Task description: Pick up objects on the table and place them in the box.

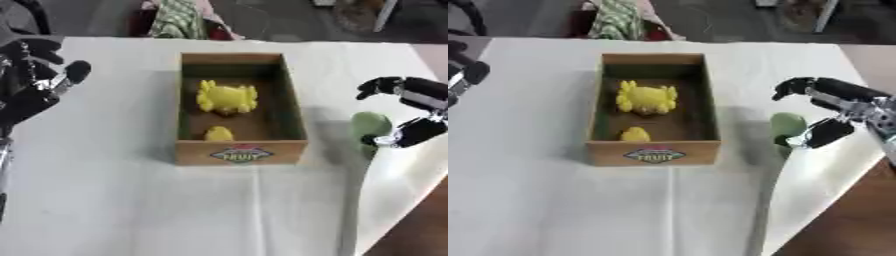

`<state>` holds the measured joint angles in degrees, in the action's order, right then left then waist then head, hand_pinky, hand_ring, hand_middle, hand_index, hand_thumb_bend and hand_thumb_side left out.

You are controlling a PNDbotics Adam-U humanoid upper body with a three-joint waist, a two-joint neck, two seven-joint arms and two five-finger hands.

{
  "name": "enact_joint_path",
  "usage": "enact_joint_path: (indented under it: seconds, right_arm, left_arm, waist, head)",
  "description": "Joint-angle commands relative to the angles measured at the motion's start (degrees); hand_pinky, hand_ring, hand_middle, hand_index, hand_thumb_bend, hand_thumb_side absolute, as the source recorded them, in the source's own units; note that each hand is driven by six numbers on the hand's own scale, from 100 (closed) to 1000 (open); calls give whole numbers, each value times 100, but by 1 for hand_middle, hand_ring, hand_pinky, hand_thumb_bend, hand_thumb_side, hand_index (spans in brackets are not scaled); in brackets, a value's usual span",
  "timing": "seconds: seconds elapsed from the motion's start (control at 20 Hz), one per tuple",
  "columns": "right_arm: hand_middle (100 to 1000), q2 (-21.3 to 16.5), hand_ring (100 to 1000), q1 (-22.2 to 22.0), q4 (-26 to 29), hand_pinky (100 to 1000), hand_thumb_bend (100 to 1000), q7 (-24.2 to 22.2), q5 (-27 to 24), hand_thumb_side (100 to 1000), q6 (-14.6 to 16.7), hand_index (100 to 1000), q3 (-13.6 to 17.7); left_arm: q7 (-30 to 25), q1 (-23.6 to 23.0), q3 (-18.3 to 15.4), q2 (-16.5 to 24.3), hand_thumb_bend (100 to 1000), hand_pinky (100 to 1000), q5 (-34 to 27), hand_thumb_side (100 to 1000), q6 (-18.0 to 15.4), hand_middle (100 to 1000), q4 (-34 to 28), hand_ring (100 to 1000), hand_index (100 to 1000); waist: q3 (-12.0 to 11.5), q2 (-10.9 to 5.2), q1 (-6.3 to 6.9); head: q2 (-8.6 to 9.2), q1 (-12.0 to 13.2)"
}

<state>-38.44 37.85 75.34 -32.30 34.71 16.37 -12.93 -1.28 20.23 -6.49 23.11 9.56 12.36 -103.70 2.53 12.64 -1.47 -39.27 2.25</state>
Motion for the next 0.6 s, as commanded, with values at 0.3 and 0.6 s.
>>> enact_joint_path:
  seconds: [0.3,0.6]
  right_arm:
    - [924,-71,950,117,115,930,468,-209,263,371,80,862,183]
    - [923,-71,949,116,117,929,466,-206,325,366,67,860,190]
  left_arm:
    - [-7,36,-37,55,797,621,-37,546,-7,555,-72,478,729]
    - [-37,25,-43,54,786,627,-46,547,-27,557,-73,480,731]
  waist:
    - [9,-121,5]
    - [7,-119,3]
  head:
    - [-2,5]
    - [-9,9]
